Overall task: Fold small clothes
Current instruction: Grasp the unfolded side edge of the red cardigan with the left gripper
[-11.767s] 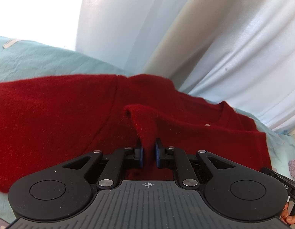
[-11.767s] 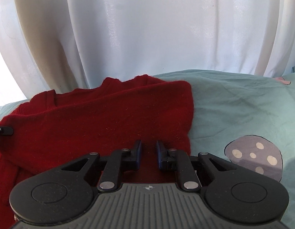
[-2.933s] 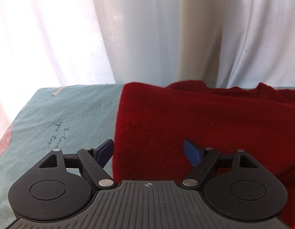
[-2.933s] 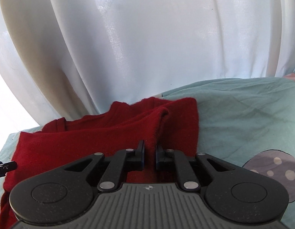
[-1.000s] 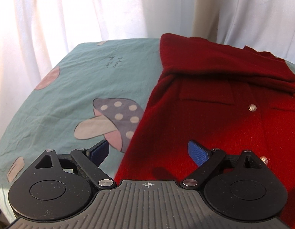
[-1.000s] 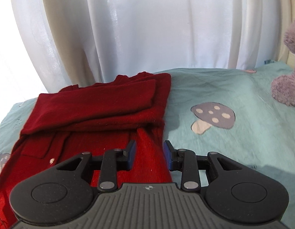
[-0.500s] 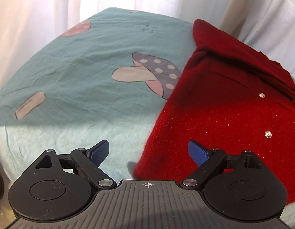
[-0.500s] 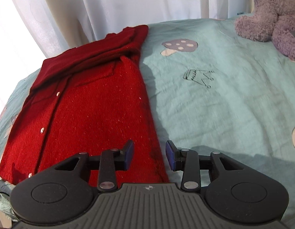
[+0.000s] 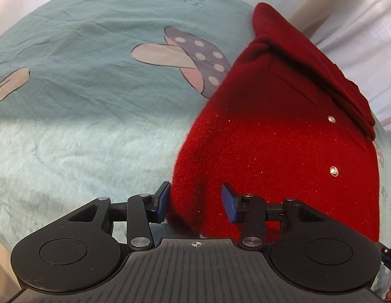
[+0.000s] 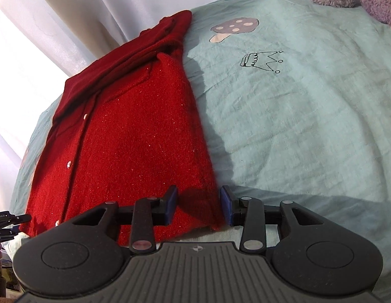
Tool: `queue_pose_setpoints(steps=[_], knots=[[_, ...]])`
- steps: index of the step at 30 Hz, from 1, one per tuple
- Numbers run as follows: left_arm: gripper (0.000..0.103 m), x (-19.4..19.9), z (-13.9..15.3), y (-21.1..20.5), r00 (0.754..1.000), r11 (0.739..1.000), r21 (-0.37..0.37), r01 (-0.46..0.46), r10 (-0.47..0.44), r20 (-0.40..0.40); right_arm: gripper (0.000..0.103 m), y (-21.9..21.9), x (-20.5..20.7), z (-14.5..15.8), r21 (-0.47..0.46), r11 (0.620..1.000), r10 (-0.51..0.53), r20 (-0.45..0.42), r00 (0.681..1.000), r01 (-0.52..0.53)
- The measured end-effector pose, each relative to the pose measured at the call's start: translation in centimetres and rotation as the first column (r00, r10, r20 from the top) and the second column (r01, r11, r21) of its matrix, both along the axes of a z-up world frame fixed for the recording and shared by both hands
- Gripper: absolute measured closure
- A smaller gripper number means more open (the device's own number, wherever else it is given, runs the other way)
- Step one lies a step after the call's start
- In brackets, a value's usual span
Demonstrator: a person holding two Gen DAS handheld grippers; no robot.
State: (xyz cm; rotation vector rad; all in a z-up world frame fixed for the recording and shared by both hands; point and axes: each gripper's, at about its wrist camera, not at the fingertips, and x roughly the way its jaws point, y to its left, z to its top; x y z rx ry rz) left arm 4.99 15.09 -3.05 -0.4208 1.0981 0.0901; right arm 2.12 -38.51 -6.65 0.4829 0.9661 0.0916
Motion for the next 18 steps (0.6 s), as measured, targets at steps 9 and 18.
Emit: queue_pose_setpoints(steps=[9, 18], knots=[[0.053, -0.4, -0.4, 1.0, 0.997, 0.993, -0.101, 0.064, -0.067, -0.024, 0.069, -1.2, 0.8, -0.2, 0.085, 0.994, 0.072, -0.028, 0.997, -0.069], [0.086, 0.5, -0.4, 0.8, 0.994, 0.992, -0.078, 0.101, -0.104, -0.041, 0.081, -0.5, 2.1, -0.6, 0.137, 0.982, 0.14, -0.041, 0.989, -0.133]])
